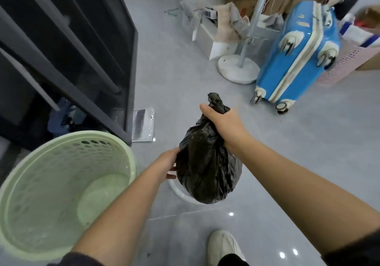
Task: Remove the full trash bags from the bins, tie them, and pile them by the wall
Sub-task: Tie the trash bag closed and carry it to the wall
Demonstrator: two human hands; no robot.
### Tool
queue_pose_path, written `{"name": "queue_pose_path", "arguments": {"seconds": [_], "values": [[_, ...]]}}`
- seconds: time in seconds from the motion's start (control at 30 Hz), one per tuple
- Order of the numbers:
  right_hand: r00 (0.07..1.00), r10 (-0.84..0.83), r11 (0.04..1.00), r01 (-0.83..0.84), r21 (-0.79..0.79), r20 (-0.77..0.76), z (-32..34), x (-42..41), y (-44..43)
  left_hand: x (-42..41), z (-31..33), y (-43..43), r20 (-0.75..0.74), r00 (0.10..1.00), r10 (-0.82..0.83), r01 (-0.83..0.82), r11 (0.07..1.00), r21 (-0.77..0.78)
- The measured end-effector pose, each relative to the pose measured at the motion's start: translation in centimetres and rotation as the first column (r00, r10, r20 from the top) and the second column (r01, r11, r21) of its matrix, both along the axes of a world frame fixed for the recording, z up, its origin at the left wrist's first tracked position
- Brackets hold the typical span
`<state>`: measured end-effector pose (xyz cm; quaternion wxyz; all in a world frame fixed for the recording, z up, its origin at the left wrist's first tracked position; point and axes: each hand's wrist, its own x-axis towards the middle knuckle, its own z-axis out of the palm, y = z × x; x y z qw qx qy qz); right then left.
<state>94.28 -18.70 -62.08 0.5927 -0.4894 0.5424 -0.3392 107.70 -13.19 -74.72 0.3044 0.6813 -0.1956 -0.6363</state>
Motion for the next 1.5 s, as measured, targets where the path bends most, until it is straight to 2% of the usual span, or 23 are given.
{"name": "queue_pose_path", "arguments": {"seconds": [0.13, 0.3, 0.37, 0.43, 0.53, 0.7, 0.8, 1.03, 1.33, 1.5], "values": [[1.000, -0.021, 0.998, 0.021, 0.066, -0.008, -5.3, -1.6, -0.8, -1.4, -5.1, -0.6, 0.028, 1.000, -0.013, 0.011, 0.998, 0.066], [0.999, -0.049, 0.993, 0.050, 0.105, -0.017, -9.2, -2.6, -1.8, -2.2, -9.9, -1.3, 0.046, 0.999, 0.003, -0.006, 0.997, 0.074], [0.999, -0.037, 0.992, 0.040, 0.116, -0.028, -10.3, -2.9, -2.2, -2.1, -11.7, -1.6, 0.137, 0.989, 0.045, -0.050, 0.998, 0.033], [0.999, -0.026, 0.991, 0.028, 0.130, -0.021, -11.2, -3.2, -2.5, -1.7, -13.6, -1.8, 0.324, 0.943, 0.080, -0.085, 0.996, 0.003], [1.000, -0.015, 0.990, 0.015, 0.138, -0.006, -11.9, -3.6, -3.0, -1.1, -15.3, -1.5, 0.546, 0.837, 0.024, -0.082, 0.993, 0.082], [1.000, -0.002, 0.988, 0.006, 0.151, -0.024, -12.7, -4.4, -3.5, -0.6, -18.4, -1.1, 0.562, 0.813, -0.151, -0.026, 0.955, 0.294], [1.000, 0.018, 0.987, -0.014, 0.159, -0.024, -12.6, -4.8, -3.7, -0.9, -19.4, -0.9, 0.584, 0.795, -0.161, -0.036, 0.950, 0.310], [0.995, 0.090, 0.986, -0.084, 0.143, -0.035, -10.9, -5.6, -3.8, -1.3, -16.5, -1.5, 0.623, 0.782, -0.024, -0.133, 0.970, 0.204], [0.989, 0.114, 0.990, -0.104, 0.098, -0.096, -5.6, -4.9, -3.4, 1.2, -5.9, -2.1, 0.663, 0.748, 0.034, -0.025, 0.999, -0.023], [0.984, 0.109, 0.988, -0.093, 0.120, -0.141, -3.6, -3.7, -2.8, 1.4, 0.7, -1.6, 0.697, 0.717, -0.006, 0.105, 0.989, -0.100]]}}
